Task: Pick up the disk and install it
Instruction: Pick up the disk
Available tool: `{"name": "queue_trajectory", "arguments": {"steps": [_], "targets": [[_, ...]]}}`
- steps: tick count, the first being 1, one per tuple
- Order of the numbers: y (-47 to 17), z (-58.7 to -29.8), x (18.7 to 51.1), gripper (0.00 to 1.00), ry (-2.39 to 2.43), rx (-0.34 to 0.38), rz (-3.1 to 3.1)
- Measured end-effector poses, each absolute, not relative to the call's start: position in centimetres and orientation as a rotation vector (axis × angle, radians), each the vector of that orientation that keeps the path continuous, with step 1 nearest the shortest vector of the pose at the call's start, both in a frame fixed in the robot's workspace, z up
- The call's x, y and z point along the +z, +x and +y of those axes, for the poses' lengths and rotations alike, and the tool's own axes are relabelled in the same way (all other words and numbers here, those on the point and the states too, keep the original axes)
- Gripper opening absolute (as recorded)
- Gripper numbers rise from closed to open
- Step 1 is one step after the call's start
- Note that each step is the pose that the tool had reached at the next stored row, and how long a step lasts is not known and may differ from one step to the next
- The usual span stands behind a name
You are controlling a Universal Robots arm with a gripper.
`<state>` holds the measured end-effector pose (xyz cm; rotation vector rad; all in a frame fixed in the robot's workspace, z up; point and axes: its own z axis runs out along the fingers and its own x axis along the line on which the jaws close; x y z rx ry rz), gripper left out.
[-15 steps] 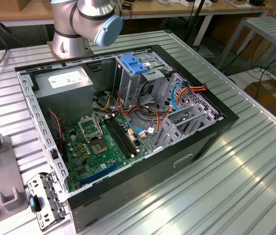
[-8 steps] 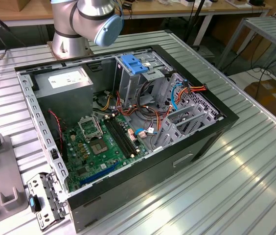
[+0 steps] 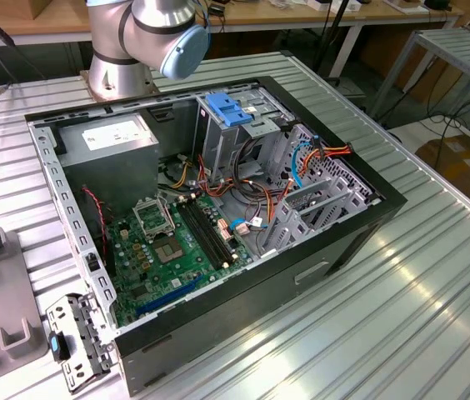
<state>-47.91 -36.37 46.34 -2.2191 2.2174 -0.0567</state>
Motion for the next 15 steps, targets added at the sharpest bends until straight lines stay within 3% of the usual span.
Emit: {"name": "queue_trajectory", "arguments": {"steps": [15], "targets": [[-47.9, -36.4, 50.1, 0.37, -2.219, -0.057, 2.217]]}}
